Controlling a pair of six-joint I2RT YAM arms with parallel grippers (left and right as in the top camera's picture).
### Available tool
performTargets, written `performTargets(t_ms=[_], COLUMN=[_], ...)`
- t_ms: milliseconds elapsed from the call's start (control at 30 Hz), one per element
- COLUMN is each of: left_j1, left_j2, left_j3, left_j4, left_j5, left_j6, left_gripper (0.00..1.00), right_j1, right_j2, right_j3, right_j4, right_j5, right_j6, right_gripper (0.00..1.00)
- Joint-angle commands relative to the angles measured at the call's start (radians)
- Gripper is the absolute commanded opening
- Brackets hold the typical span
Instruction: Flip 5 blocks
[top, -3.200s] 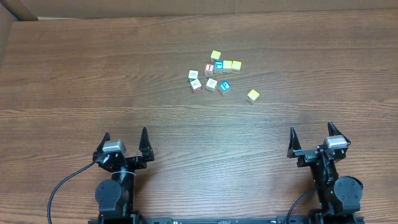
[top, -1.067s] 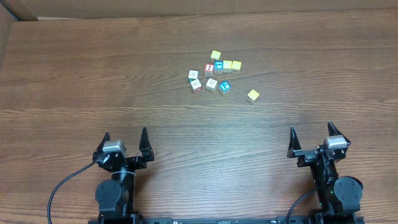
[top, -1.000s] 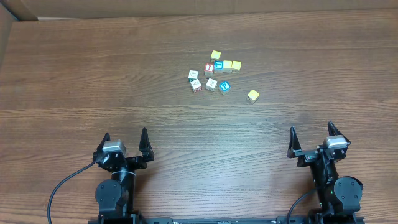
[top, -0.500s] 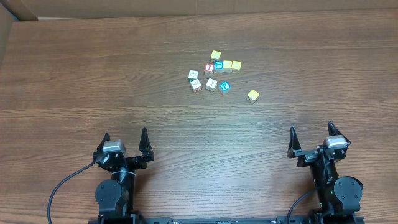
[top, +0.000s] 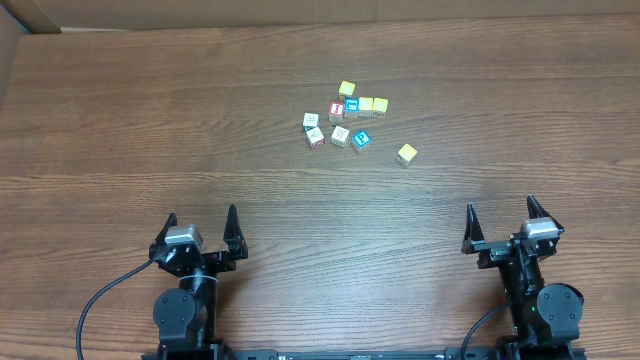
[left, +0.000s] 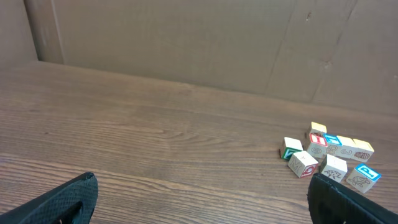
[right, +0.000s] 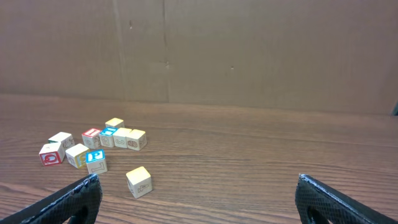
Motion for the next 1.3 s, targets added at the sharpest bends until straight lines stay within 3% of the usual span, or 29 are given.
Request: performTargets(t_ms=[0,967,1267], left_j1=[-0.006,-0.006,-0.006], left_j2=[-0.011,-0.011,-0.011], left_j3=[-0.003,-0.003,-0.003], left_j4=[0.001,0.001,0.001], left_j5=[0.011,0.011,0.011], left_j6=[0.019,0.019,0.019], left_gripper=[1.0,1.0,1.0], right_j1=[-0.001,-0.001,-0.001], right_j2=[-0.011,-0.011,0.032], right_j3=[-0.011,-0.005,0.16], right_j4=[0.002,0.0,-0.079], right_j5=[-0.002,-0.025,-0.047], right_j6=[0.0,0.008,0.101], right_gripper=[1.0,1.0,1.0])
